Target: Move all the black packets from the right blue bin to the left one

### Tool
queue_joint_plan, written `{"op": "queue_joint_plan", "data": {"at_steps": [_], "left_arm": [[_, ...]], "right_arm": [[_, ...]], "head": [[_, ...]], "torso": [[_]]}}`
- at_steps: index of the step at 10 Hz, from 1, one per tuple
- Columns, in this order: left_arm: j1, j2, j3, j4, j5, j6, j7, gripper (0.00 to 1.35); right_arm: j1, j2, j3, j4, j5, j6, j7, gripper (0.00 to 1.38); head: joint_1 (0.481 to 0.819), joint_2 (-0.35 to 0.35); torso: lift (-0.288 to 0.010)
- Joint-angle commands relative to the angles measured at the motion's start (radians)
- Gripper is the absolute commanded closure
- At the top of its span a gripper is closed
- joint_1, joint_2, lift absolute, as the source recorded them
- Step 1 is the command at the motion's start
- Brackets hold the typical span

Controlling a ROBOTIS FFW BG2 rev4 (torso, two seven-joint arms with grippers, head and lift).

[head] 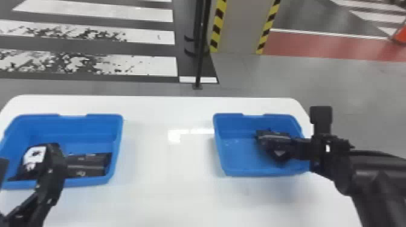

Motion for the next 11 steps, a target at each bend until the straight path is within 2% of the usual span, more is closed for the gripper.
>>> {"op": "queue_joint_plan", "data": {"at_steps": [1, 2, 3, 4, 5, 6, 7, 9, 10, 11], "left_arm": [[0.000, -0.003, 0.000, 0.000, 0.000, 0.001, -0.001, 0.13], [0.000, -0.003, 0.000, 0.000, 0.000, 0.001, -0.001, 0.13], [0.000, -0.003, 0.002, 0.002, 0.000, 0.001, -0.001, 0.13], [0.000, -0.003, 0.002, 0.002, 0.000, 0.001, -0.001, 0.13], [0.000, -0.003, 0.004, 0.005, 0.000, 0.001, -0.001, 0.13], [0.000, -0.003, 0.004, 0.005, 0.000, 0.001, -0.001, 0.13], [0.000, -0.003, 0.004, 0.005, 0.000, 0.001, -0.001, 0.13], [-0.002, -0.003, 0.006, 0.005, 0.002, -0.001, -0.002, 0.13], [-0.002, -0.003, 0.006, 0.005, 0.002, -0.011, -0.001, 0.13], [-0.005, -0.003, 0.006, 0.005, 0.002, -0.023, -0.001, 0.13]], "right_arm": [[0.000, 0.002, 0.000, 0.007, -0.001, -0.002, 0.001, 0.09], [0.000, 0.002, 0.000, 0.004, 0.001, -0.002, 0.001, 0.09], [0.000, 0.003, 0.000, 0.004, 0.003, -0.002, 0.001, 0.17], [0.000, 0.002, 0.000, 0.009, -0.001, -0.002, 0.001, 0.43], [0.000, 0.002, 0.000, 0.009, -0.001, 0.001, 0.001, 0.83], [0.002, 0.003, 0.002, 0.002, 0.013, 0.010, 0.001, 1.09], [0.005, 0.008, 0.002, -0.003, 0.017, 0.013, 0.000, 1.18], [0.014, 0.009, 0.006, -0.018, 0.007, -0.014, 0.005, 1.26], [0.032, 0.012, 0.002, -0.035, -0.043, -0.041, 0.003, 1.26], [0.041, 0.017, -0.002, -0.059, -0.053, -0.063, 0.003, 1.26]], "head": [[0.695, -0.167], [0.695, -0.167], [0.695, -0.167], [0.695, -0.167], [0.695, -0.166], [0.695, -0.165], [0.695, -0.166], [0.695, -0.164], [0.695, -0.158], [0.695, -0.152]], "torso": [[-0.140], [-0.140], [-0.140], [-0.140], [-0.140], [-0.140], [-0.140], [-0.140], [-0.140], [-0.140]]}}
